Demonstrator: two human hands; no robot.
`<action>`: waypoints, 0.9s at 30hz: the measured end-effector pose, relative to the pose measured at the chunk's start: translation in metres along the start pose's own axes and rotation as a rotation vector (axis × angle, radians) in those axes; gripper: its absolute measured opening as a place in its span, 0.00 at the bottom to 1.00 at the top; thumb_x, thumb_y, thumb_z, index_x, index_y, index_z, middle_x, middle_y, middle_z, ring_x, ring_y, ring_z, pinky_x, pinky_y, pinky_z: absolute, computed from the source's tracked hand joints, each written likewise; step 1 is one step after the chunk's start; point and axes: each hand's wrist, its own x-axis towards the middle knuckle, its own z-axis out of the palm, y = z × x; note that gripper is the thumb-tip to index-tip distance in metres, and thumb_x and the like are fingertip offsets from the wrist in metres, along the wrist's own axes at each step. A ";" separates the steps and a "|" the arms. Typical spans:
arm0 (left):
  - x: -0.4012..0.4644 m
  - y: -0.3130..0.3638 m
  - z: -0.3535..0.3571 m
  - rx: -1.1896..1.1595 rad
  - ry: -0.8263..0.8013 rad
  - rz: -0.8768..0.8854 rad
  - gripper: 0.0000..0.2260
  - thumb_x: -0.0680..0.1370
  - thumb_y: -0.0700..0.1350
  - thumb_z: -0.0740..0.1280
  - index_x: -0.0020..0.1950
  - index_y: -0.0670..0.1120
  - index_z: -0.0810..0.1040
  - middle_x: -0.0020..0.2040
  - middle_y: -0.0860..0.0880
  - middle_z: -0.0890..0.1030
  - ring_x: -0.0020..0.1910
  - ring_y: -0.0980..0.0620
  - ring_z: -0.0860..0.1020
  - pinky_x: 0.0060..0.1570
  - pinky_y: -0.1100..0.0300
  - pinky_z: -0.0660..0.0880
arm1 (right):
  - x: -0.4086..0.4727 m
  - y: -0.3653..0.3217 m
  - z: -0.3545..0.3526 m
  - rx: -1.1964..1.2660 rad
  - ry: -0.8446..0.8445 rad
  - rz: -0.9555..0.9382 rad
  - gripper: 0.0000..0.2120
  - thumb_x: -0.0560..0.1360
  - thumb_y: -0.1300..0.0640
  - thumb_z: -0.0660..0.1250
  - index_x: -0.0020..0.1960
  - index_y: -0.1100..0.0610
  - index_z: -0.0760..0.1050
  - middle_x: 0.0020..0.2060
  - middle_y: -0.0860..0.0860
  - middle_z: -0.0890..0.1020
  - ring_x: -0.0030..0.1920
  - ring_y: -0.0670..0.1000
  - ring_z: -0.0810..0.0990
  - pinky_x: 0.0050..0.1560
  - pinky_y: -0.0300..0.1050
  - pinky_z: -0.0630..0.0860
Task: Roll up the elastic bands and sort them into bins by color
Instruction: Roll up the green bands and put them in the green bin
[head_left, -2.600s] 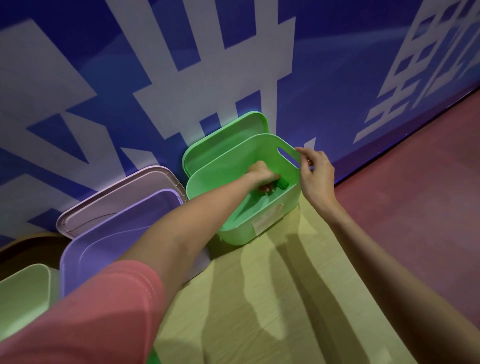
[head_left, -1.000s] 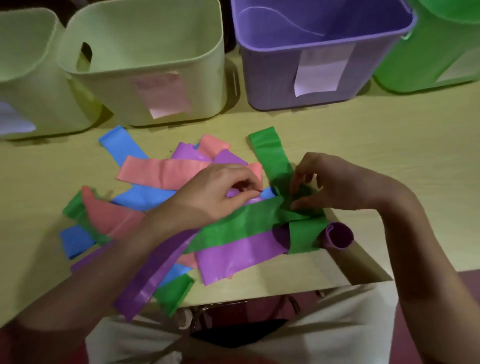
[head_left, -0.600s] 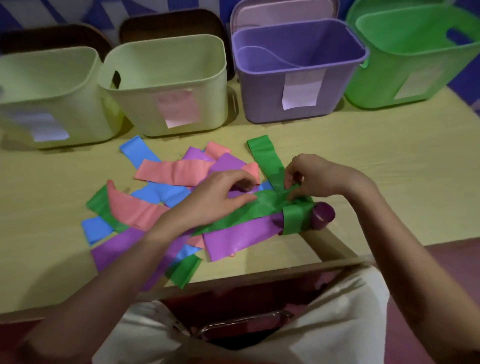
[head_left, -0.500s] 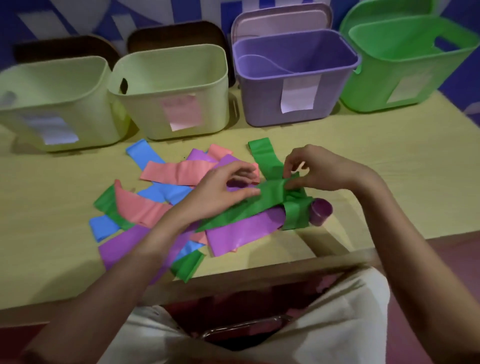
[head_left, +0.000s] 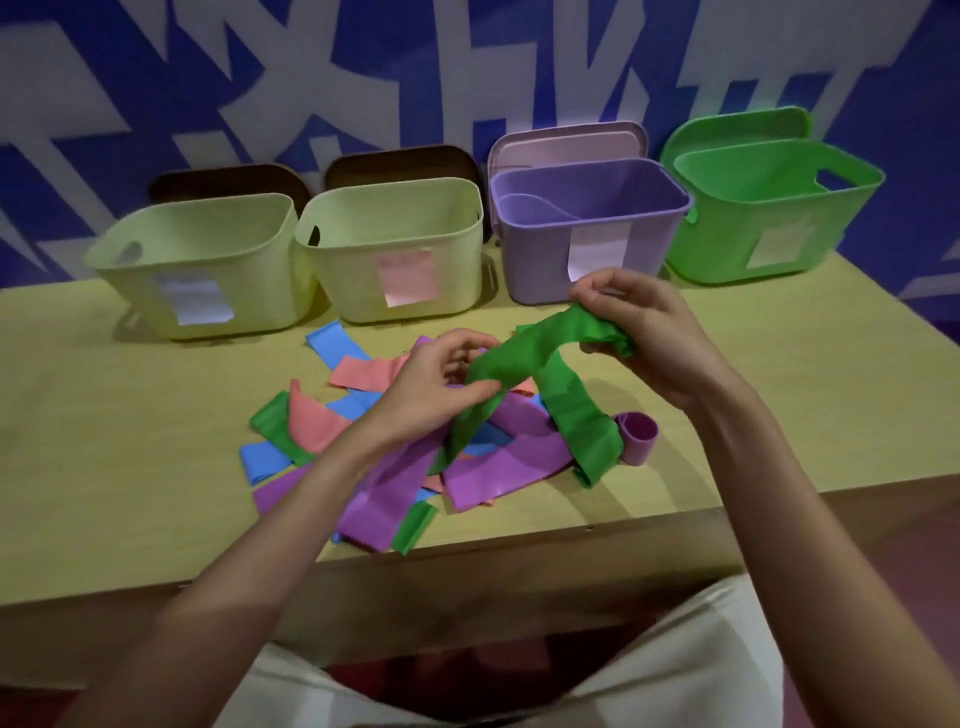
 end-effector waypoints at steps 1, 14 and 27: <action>0.001 0.004 -0.004 -0.037 0.004 0.002 0.18 0.70 0.32 0.71 0.55 0.48 0.75 0.47 0.48 0.79 0.45 0.60 0.77 0.49 0.69 0.73 | -0.003 0.000 0.000 0.074 0.010 0.055 0.07 0.78 0.65 0.63 0.44 0.58 0.77 0.34 0.49 0.79 0.35 0.45 0.77 0.32 0.36 0.74; 0.013 0.036 -0.025 -0.256 -0.062 0.019 0.21 0.67 0.33 0.73 0.56 0.47 0.77 0.47 0.50 0.79 0.48 0.56 0.77 0.53 0.65 0.73 | -0.015 0.005 -0.019 0.535 0.093 0.290 0.17 0.71 0.67 0.64 0.59 0.61 0.76 0.48 0.57 0.77 0.41 0.50 0.78 0.38 0.37 0.79; 0.009 -0.015 -0.050 0.508 -0.307 -0.166 0.07 0.69 0.41 0.77 0.43 0.41 0.82 0.40 0.40 0.83 0.37 0.55 0.75 0.39 0.52 0.72 | -0.003 0.024 -0.064 -0.396 0.446 -0.057 0.16 0.74 0.69 0.67 0.57 0.53 0.77 0.50 0.61 0.77 0.48 0.55 0.77 0.50 0.49 0.79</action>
